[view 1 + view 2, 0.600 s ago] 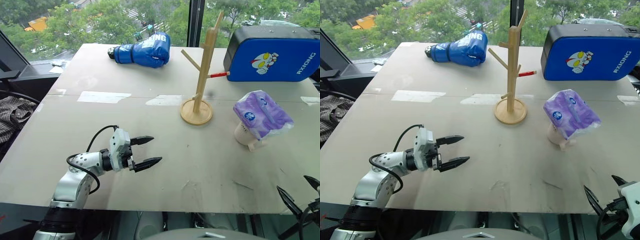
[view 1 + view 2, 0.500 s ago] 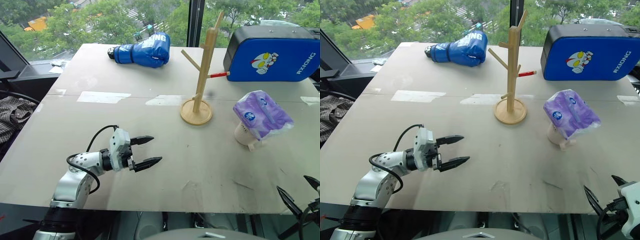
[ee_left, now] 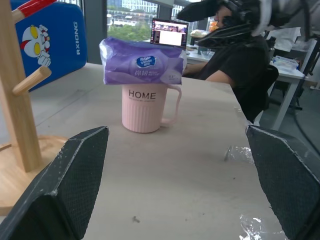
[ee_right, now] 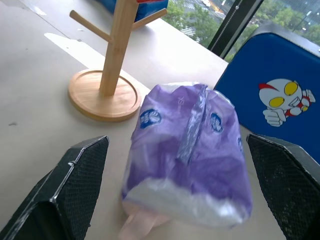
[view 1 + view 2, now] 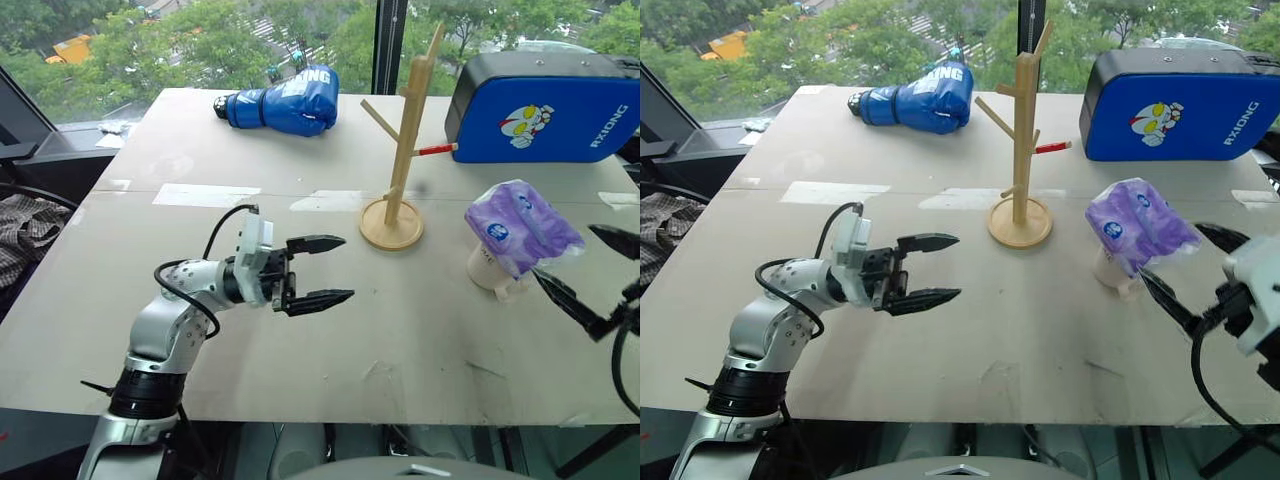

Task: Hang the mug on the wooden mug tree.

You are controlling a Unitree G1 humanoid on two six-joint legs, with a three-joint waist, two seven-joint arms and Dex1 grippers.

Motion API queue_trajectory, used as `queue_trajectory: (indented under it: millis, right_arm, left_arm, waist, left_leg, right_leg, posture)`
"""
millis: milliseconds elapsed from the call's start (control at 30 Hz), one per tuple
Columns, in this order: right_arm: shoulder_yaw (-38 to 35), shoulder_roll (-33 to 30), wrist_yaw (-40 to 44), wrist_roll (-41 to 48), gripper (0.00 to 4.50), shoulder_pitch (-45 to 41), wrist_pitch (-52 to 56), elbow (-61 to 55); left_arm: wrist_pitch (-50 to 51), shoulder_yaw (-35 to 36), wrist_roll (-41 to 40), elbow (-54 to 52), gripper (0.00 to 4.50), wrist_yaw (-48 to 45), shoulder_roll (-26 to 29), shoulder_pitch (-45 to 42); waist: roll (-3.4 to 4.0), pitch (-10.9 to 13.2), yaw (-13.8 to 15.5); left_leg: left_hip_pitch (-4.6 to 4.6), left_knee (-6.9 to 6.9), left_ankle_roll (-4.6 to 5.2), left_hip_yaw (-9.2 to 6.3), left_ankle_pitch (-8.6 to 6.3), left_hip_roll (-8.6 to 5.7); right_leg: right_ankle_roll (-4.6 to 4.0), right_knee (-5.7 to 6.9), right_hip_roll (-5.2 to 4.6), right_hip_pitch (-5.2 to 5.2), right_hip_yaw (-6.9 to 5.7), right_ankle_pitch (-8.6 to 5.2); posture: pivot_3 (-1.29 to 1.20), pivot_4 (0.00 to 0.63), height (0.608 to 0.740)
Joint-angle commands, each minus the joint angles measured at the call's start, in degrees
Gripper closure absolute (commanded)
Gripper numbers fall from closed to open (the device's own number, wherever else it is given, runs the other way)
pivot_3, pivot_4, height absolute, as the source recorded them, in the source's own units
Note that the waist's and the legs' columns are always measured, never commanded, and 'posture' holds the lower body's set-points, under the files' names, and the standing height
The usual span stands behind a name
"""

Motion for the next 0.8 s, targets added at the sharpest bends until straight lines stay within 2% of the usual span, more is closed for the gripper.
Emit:
queue_trajectory:
  millis: [33,100,200,233,333,367,533,567,700,800]
  right_arm:
    - [6.95,-3.57,0.52,-3.84,0.02,-2.92,1.79,2.49]
    - [12.86,-4.45,-1.29,-7.66,0.02,-7.24,2.03,6.27]
    - [16.89,-3.88,-1.74,-10.8,0.02,-11.33,1.89,9.88]
    - [17.26,-3.44,-1.59,-11.24,0.52,-11.99,1.92,10.39]
    - [16.48,-2.69,1.08,-9.9,1.35,-12.71,2.14,10.24]
    - [15.87,-2.45,1.8,-9.25,1.95,-12.85,2.57,10.03]
    - [14.09,-1.94,4.42,-7.21,4.32,-13.07,4.1,9.45]
    - [13.54,-1.7,4.62,-6.73,4.47,-13.2,4.37,9.3]
    - [7.49,0.88,2.15,-4.58,4.47,-16.73,4.8,11.05]
    - [2.52,1.22,-1.0,-7.38,4.47,-18.76,5.28,14.08]
  left_arm:
    - [-0.6,0.07,0.21,-2.61,0.0,1.4,-0.51,0.45]
    - [-1.11,0.02,0.53,-3.72,0.0,2.72,-1.26,1.66]
    - [-1.24,0.5,0.35,-5.76,0.0,4.56,-1.94,3.41]
    - [-1.2,0.63,0.32,-6.03,0.0,4.84,-2.05,3.66]
    - [-2.02,1.35,0.54,-7.16,0.0,5.6,-2.05,6.15]
    - [-2.2,1.56,0.52,-7.43,0.0,5.86,-2.04,6.82]
    - [-3.22,0.76,0.74,-7.52,0.0,6.59,-2.58,8.03]
    - [-3.43,0.56,0.8,-7.34,0.0,6.42,-2.62,7.96]
    - [-4.49,0.62,1.12,-5.04,0.0,5.72,-2.66,6.65]
    - [-4.81,0.69,1.31,-4.47,0.0,5.57,-2.87,6.1]
  waist:
    - [-0.02,0.01,0.1]
    - [-0.03,0.02,0.15]
    - [-0.05,0.04,0.06]
    - [-0.07,0.05,0.11]
    - [-0.06,0.05,0.15]
    - [-0.06,0.05,0.12]
    - [-0.07,0.06,0.15]
    - [-0.07,0.06,0.15]
    - [-0.05,0.07,0.1]
    - [-0.04,0.07,0.11]
  left_leg:
    - [0.0,-0.01,0.0,-0.02,0.0,0.0]
    - [-0.02,-0.01,0.0,-0.06,0.0,0.0]
    - [-0.05,0.01,0.0,-0.04,0.0,-0.04]
    - [-0.06,0.01,0.0,-0.04,0.0,-0.05]
    - [-0.06,0.0,-0.01,-0.06,0.01,-0.03]
    - [-0.06,0.0,-0.02,-0.06,0.01,-0.02]
    - [-0.06,0.0,-0.01,-0.05,0.01,0.0]
    - [-0.06,0.0,-0.01,-0.05,0.01,0.0]
    - [-0.05,0.0,-0.01,-0.06,0.01,0.0]
    - [-0.05,0.01,-0.01,-0.04,0.01,-0.02]
  right_leg:
    - [0.0,0.0,-0.01,0.0,0.0,0.0]
    - [0.0,0.0,0.0,0.0,-0.02,0.0]
    - [0.02,-0.01,-0.04,-0.03,0.01,0.0]
    - [0.02,-0.01,-0.05,-0.03,0.01,0.0]
    - [0.03,-0.01,-0.05,-0.04,0.0,-0.01]
    - [0.03,-0.01,-0.05,-0.04,0.0,-0.01]
    - [0.04,-0.01,-0.07,-0.04,-0.01,-0.01]
    - [0.04,0.0,-0.07,-0.04,-0.01,-0.01]
    - [0.04,0.01,-0.06,-0.04,-0.02,-0.01]
    - [0.03,0.01,-0.02,-0.04,-0.01,-0.01]
  posture:
    - [0.0,0.15,0.733]
    - [0.0,0.15,0.733]
    - [0.0,0.15,0.733]
    - [0.0,0.15,0.733]
    - [0.0,0.15,0.733]
    - [0.0,0.15,0.733]
    - [0.0,0.15,0.733]
    - [0.0,0.15,0.733]
    - [0.0,0.15,0.733]
    - [0.0,0.15,0.733]
